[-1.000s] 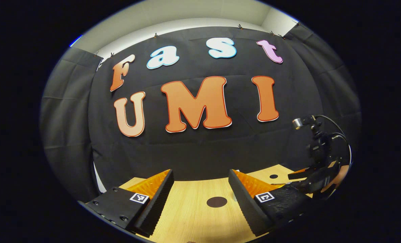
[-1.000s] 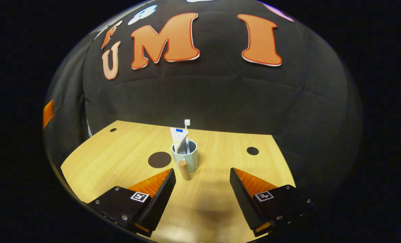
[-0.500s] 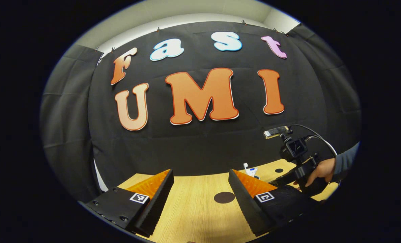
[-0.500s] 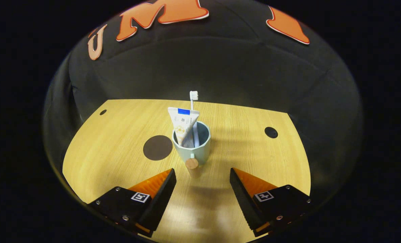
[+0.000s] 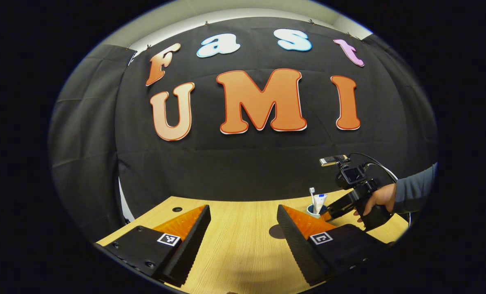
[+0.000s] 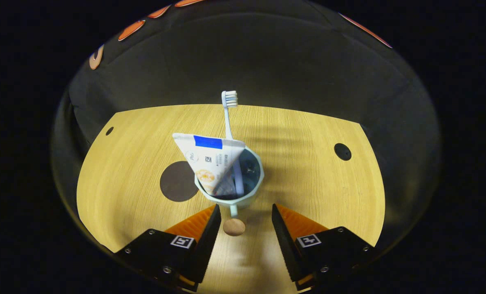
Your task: Put the toothbrush and toothpaste on the desktop into the cup, then pick up the cup and place it on the coaster on the desktop.
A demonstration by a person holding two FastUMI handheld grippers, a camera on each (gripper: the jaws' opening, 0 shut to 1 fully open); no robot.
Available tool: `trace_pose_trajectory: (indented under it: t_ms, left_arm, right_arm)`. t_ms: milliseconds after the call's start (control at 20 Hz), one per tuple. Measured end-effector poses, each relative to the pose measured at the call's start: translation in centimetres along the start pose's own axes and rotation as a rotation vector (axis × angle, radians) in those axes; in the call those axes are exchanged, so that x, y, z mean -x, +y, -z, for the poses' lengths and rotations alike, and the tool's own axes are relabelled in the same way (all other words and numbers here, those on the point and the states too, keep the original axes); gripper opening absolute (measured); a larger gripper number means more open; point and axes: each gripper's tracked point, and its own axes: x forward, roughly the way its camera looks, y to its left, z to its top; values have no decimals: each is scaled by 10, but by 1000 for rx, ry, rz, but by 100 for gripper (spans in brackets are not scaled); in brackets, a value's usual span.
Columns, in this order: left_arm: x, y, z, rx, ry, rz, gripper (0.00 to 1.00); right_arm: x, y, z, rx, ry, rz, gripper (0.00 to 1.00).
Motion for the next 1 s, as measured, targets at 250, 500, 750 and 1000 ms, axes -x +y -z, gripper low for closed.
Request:
trace_pose_trajectory:
  t_ms: [250,500,750,1000]
  left_arm:
    - [-7,11,13,22,44,-19,99]
    - [-10,21,19,23,61,-23,99]
    - [-10,24,22,22,65,-19,99]
    - [-11,32,25,31,71,-22,99]
  right_arm:
    - [-13,12,8,-26,58,-18,50]
    - [-9,14,6,-51,55,-4,22]
    - [-7,14,1,-35,34,-24,19]
    - [2,13,-16,35,-2,-58,19]
